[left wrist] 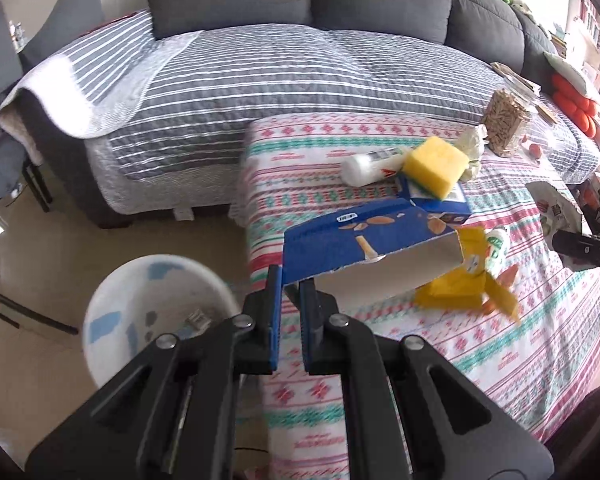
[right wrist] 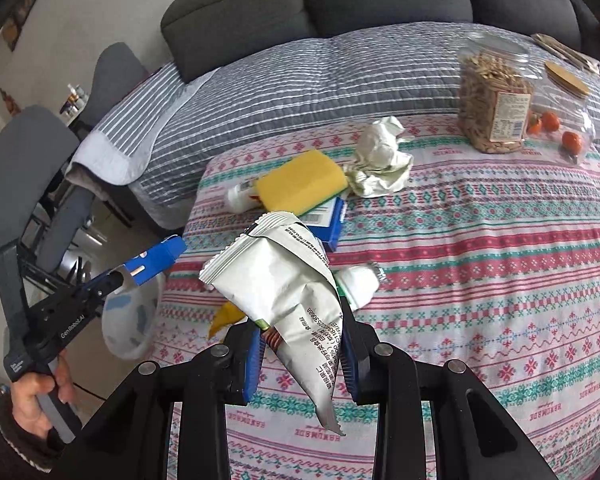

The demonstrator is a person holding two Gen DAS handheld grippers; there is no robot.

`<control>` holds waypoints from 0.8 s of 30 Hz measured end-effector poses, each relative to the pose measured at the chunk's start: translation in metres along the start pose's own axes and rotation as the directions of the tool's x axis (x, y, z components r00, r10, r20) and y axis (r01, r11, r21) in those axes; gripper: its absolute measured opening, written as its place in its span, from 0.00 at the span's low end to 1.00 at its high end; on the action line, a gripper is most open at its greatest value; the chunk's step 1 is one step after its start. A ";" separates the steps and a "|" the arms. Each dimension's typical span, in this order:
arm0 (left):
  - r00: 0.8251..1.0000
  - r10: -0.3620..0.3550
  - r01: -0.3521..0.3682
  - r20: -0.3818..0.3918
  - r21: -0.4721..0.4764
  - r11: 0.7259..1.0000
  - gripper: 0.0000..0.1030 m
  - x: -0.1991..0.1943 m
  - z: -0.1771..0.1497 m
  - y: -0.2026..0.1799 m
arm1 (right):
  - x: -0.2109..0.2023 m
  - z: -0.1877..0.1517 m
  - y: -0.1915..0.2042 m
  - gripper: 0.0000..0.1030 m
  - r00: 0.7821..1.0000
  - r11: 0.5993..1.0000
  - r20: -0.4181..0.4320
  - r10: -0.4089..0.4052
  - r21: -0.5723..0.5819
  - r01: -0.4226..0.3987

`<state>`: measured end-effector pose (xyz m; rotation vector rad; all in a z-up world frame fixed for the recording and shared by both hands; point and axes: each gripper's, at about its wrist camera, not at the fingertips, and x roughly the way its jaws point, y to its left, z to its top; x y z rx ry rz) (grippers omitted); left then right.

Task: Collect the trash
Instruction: 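Carry the blue box into the bucket and open the left tool while the right tool carries the wrapper over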

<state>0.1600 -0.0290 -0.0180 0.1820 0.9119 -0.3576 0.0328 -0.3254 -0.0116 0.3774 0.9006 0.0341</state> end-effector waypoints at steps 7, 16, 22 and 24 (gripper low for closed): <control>0.998 0.059 -0.059 -0.018 -0.033 0.998 0.09 -0.009 -0.019 0.038 | 0.013 -0.006 0.038 0.32 1.000 0.995 -0.014 0.028 -0.094 -0.029; 0.991 0.119 -0.123 -0.055 -0.076 0.989 0.09 -0.013 -0.042 0.081 | 0.043 -0.017 0.094 0.32 0.996 0.976 -0.068 0.060 -0.203 -0.073; 0.983 0.161 -0.171 -0.094 -0.115 0.979 0.09 -0.006 -0.053 0.110 | 0.058 -0.023 0.123 0.32 0.994 0.964 -0.087 0.073 -0.249 -0.093; 0.982 0.166 -0.177 -0.096 -0.131 0.975 0.11 -0.005 -0.055 0.118 | 0.062 -0.026 0.131 0.32 0.993 0.961 -0.093 0.076 -0.257 -0.098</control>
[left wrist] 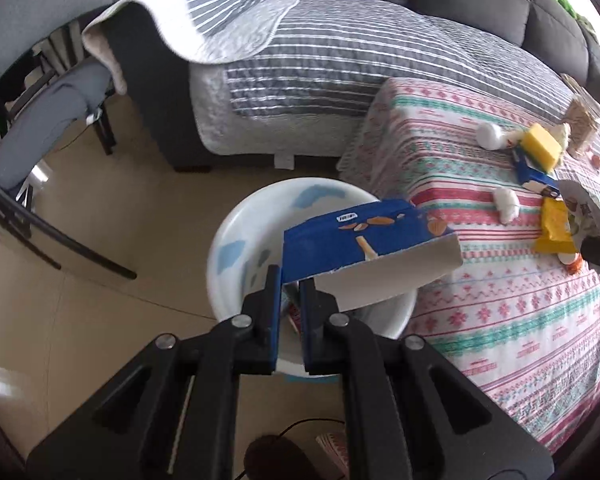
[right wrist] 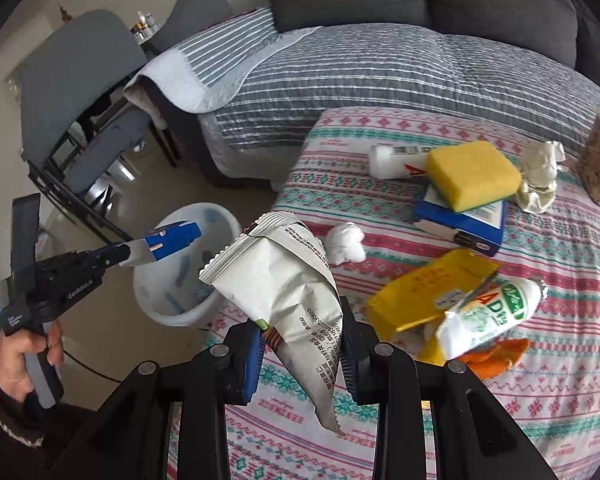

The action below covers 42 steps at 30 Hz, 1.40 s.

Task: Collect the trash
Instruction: 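Carry the blue box into the bucket and open the left tool while the right tool carries the wrapper over, then open the right tool to drop the white wrapper into the bucket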

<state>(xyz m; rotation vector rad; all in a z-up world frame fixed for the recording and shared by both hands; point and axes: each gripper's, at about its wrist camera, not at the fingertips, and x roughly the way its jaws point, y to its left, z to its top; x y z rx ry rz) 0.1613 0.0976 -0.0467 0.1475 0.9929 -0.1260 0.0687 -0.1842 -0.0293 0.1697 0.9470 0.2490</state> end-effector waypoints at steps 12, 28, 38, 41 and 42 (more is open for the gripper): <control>0.998 0.027 -0.034 -0.050 -0.155 0.987 0.79 -0.008 -0.012 0.051 | 0.030 0.005 0.032 0.33 0.999 0.998 -0.054 -0.002 -0.061 -0.001; 0.987 0.112 -0.138 -0.119 -0.236 0.962 0.86 -0.007 -0.024 0.092 | 0.131 0.032 0.108 0.36 0.983 0.993 -0.163 0.081 -0.074 -0.094; 0.990 0.095 -0.119 -0.108 -0.238 0.964 0.86 -0.009 -0.022 0.088 | 0.126 0.044 0.110 0.61 0.987 0.993 -0.120 0.110 -0.034 -0.115; 0.990 0.087 -0.110 -0.107 -0.237 0.965 0.86 -0.010 -0.021 0.085 | 0.111 0.043 0.102 0.62 0.989 0.994 -0.106 0.099 -0.033 -0.103; 0.991 0.085 -0.107 -0.104 -0.235 0.966 0.86 -0.010 -0.021 0.084 | 0.103 0.041 0.096 0.63 0.991 0.995 -0.101 0.091 -0.029 -0.095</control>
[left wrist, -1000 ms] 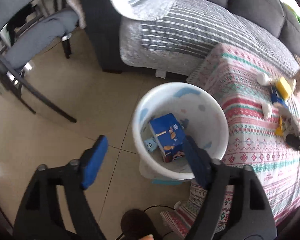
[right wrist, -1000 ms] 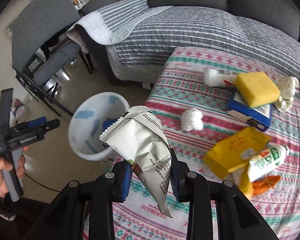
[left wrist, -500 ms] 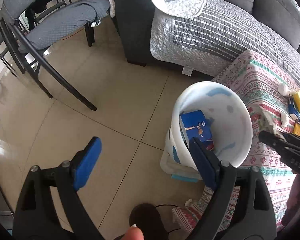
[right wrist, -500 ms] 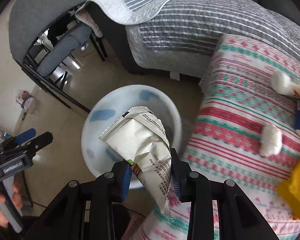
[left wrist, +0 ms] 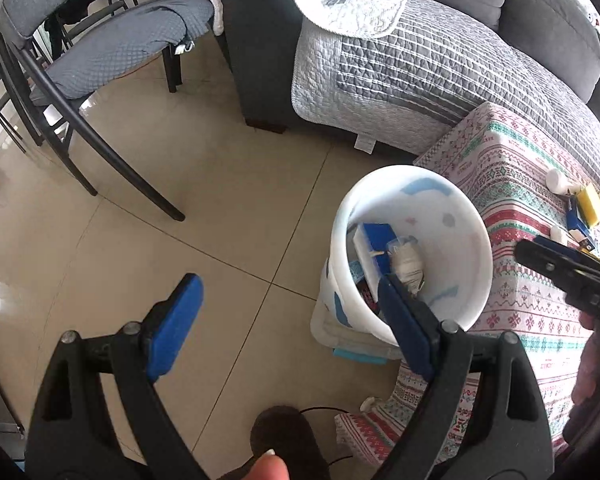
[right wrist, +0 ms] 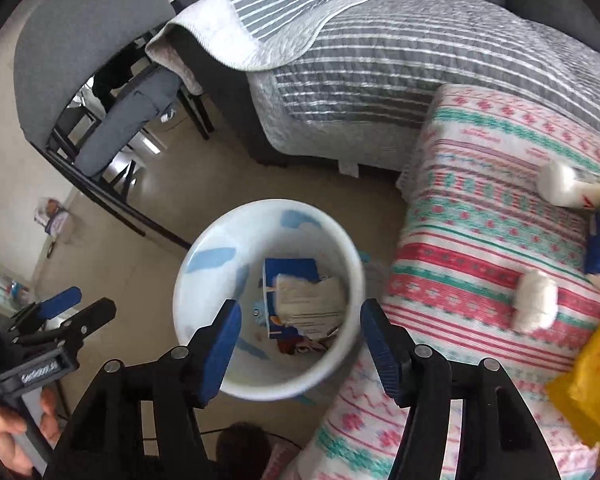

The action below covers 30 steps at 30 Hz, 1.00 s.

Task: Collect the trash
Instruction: 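Open the right tool to drop the white wrapper into the bucket, then move both tools back to the table toward the white tissue and orange peel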

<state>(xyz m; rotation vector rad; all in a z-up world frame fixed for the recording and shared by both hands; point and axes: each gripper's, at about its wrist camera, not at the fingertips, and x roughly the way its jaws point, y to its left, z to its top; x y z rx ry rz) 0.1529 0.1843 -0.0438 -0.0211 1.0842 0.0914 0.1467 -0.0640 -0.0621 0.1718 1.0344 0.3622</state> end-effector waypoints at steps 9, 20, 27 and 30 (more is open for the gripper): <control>0.999 -0.051 0.051 -0.006 0.022 0.998 0.86 -0.006 -0.003 -0.028 | -0.072 -0.026 -0.061 0.67 0.989 0.990 0.052 -0.140 0.034 0.138; 0.994 -0.109 0.110 -0.013 0.119 0.987 0.86 -0.016 -0.006 -0.096 | -0.160 -0.066 -0.163 0.76 0.953 0.947 0.134 -0.271 0.214 0.239; 0.989 -0.147 0.149 -0.023 0.192 0.970 0.86 -0.017 -0.005 -0.155 | -0.177 -0.082 -0.224 0.77 0.954 0.897 0.077 -0.289 0.369 0.242; 0.986 -0.163 0.167 -0.036 0.222 0.961 0.86 -0.013 -0.003 -0.180 | -0.179 -0.087 -0.242 0.80 0.954 0.885 0.053 -0.294 0.394 0.250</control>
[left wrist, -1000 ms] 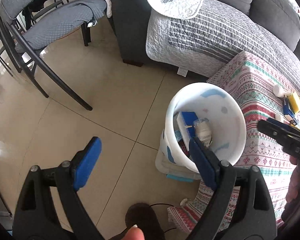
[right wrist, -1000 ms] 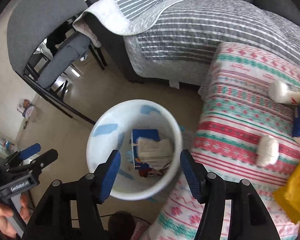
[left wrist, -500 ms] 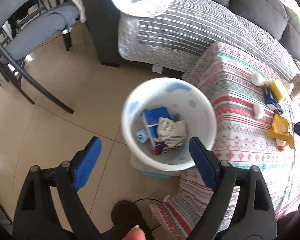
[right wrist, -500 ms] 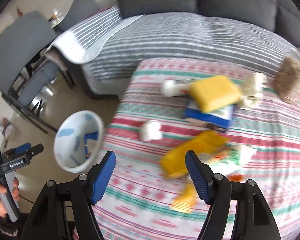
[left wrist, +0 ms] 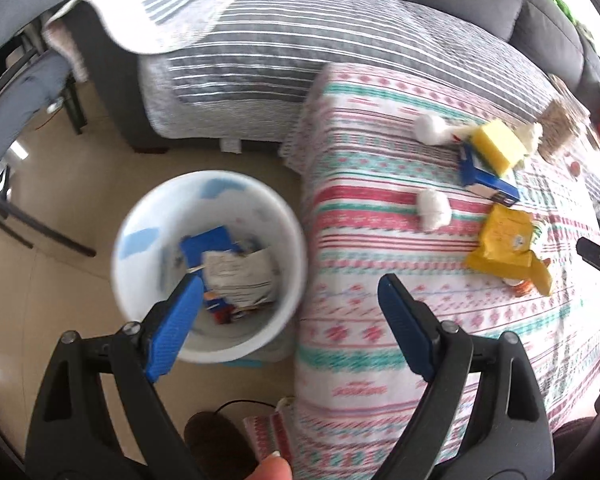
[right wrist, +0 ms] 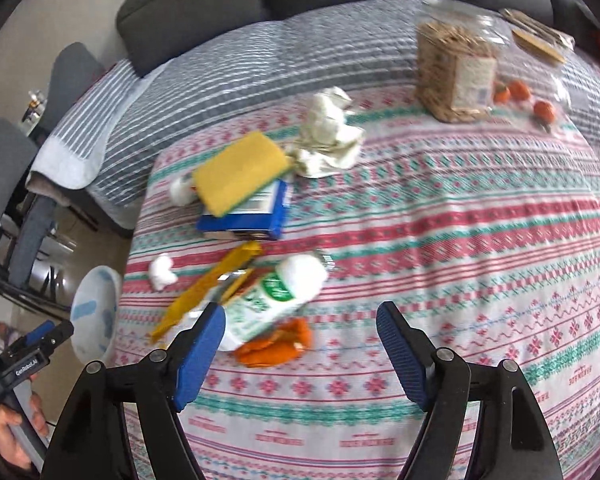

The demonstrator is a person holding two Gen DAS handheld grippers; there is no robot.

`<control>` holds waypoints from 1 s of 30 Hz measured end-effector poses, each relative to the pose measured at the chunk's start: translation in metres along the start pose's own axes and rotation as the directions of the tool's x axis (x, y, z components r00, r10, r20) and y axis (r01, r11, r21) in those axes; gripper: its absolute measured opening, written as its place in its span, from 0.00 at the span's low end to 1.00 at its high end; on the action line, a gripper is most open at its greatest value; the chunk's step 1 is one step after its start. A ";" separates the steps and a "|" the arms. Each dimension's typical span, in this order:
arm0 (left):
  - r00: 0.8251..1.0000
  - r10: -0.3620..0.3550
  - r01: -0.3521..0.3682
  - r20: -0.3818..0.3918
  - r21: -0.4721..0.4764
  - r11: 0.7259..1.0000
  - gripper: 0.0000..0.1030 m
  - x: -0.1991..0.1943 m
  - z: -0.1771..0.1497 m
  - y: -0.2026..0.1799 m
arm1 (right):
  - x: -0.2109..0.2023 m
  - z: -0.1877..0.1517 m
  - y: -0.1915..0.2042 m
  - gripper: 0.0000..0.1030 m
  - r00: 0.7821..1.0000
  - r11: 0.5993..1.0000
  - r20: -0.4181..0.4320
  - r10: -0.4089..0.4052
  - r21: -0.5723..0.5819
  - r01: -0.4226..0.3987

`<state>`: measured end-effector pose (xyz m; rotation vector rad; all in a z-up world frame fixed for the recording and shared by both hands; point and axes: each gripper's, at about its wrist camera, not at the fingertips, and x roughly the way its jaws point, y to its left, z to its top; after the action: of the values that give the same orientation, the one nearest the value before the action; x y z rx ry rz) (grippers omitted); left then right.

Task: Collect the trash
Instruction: 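Move both tools back to the table toward the white tissue and orange peel, then grasp the white crumpled tissue with the left tool while the right tool grasps the orange peel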

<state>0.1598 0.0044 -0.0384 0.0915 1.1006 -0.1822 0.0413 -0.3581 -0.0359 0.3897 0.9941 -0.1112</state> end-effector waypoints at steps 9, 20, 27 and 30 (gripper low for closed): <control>0.997 -0.078 0.077 0.009 0.026 0.997 0.86 0.028 0.030 -0.059 | 0.015 0.007 -0.029 0.81 0.997 0.998 -0.044 -0.059 0.018 0.060; 0.988 -0.154 0.155 -0.030 0.024 0.988 0.65 0.069 0.049 -0.096 | 0.035 0.013 -0.038 0.81 0.994 0.999 -0.098 -0.048 0.021 0.050; 0.985 -0.158 0.160 -0.074 0.022 0.987 0.42 0.087 0.052 -0.100 | 0.045 0.015 -0.035 0.81 0.992 0.999 -0.125 -0.012 0.031 0.016; 0.986 -0.154 0.157 -0.071 0.030 0.987 0.29 0.089 0.052 -0.102 | 0.047 0.016 -0.028 0.81 0.992 1.000 -0.127 -0.001 0.018 0.004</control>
<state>0.2254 -0.1128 -0.0924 0.0439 1.1736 -0.3408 0.0723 -0.3861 -0.0754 0.4164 1.1193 -0.0988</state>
